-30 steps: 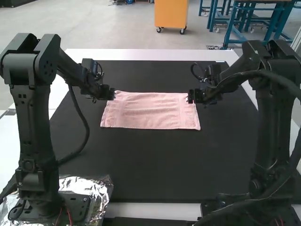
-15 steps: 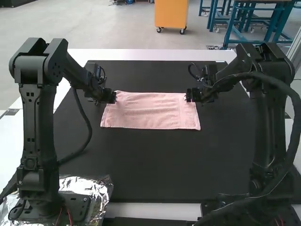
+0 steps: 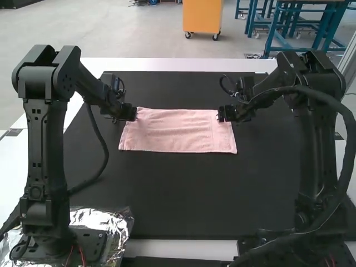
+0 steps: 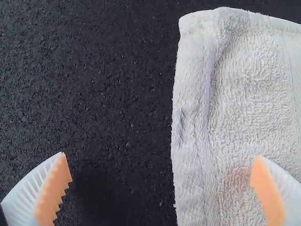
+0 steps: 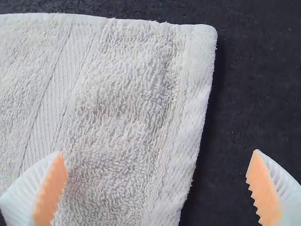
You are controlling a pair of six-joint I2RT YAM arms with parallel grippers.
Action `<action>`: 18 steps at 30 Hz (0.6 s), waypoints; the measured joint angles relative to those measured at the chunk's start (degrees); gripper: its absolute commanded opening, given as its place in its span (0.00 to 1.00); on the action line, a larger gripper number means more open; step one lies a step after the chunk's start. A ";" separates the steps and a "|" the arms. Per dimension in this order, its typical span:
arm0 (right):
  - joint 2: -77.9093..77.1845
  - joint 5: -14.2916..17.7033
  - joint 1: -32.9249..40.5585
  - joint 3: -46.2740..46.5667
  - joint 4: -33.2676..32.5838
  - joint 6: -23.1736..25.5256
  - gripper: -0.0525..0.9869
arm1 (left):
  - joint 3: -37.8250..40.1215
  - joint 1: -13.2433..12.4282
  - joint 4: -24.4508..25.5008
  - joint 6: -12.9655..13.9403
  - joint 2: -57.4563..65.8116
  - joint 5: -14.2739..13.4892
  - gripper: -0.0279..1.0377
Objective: Fold the towel.
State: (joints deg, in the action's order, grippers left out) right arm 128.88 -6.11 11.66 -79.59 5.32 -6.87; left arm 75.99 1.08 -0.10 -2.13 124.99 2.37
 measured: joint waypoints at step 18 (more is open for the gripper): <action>0.22 -2.29 -0.33 0.00 0.28 -0.46 0.03 | 0.02 -0.26 -0.63 0.81 0.57 5.20 0.05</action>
State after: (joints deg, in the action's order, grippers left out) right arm 129.10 -8.40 11.33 -79.59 5.61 -7.33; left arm 76.01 0.82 -0.73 -1.32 125.56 7.57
